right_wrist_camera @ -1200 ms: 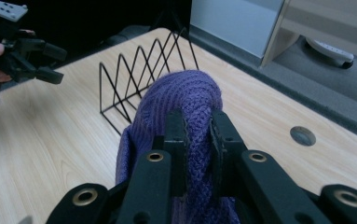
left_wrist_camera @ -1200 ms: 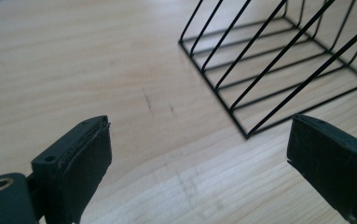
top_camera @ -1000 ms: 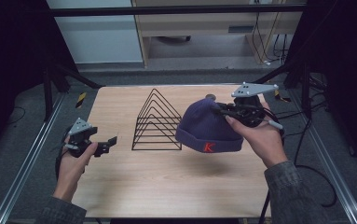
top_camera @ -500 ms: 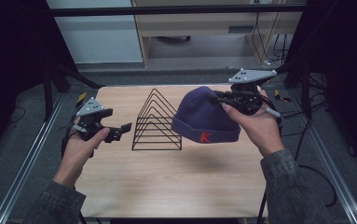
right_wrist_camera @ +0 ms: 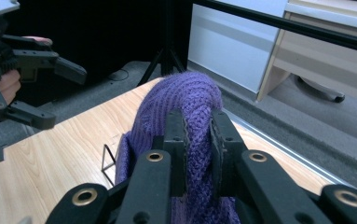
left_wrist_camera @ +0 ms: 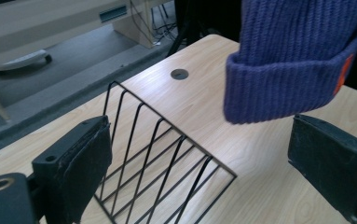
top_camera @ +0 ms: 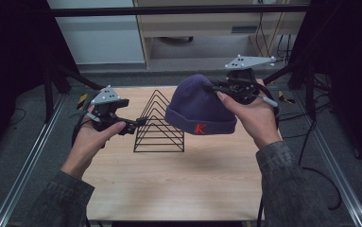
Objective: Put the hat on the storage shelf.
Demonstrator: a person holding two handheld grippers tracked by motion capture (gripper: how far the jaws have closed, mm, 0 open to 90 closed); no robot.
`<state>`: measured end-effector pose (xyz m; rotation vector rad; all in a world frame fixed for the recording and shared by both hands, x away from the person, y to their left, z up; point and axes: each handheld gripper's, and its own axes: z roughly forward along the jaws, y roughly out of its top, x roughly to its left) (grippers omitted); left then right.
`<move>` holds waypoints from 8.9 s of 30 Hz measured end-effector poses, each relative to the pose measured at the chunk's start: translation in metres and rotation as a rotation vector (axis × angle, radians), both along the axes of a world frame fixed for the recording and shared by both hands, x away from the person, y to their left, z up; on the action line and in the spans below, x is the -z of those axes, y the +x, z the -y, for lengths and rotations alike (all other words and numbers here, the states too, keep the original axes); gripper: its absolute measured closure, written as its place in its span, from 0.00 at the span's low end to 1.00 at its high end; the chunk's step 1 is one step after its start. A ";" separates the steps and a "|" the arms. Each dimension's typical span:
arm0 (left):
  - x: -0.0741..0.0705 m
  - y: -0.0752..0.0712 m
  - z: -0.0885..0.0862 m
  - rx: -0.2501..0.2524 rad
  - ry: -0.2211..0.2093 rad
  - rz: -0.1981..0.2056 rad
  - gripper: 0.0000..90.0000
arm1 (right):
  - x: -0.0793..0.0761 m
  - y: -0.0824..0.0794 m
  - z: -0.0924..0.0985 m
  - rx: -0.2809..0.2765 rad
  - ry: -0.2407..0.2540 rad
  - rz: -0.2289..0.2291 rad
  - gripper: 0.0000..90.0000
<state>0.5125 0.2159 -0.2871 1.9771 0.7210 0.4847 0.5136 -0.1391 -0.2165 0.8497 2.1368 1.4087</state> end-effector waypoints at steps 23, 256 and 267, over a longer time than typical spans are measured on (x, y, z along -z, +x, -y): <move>0.016 0.020 0.020 0.125 0.014 -0.050 0.29 | -0.016 0.014 -0.059 -0.099 -0.015 0.020 0.88; 0.209 0.014 -0.101 -0.383 0.253 -0.355 0.00 | 0.172 -0.036 0.058 0.149 -0.064 -0.242 0.14; 0.210 0.012 -0.100 -0.386 0.240 -0.350 0.00 | 0.230 -0.048 0.077 0.199 -0.075 -0.344 0.15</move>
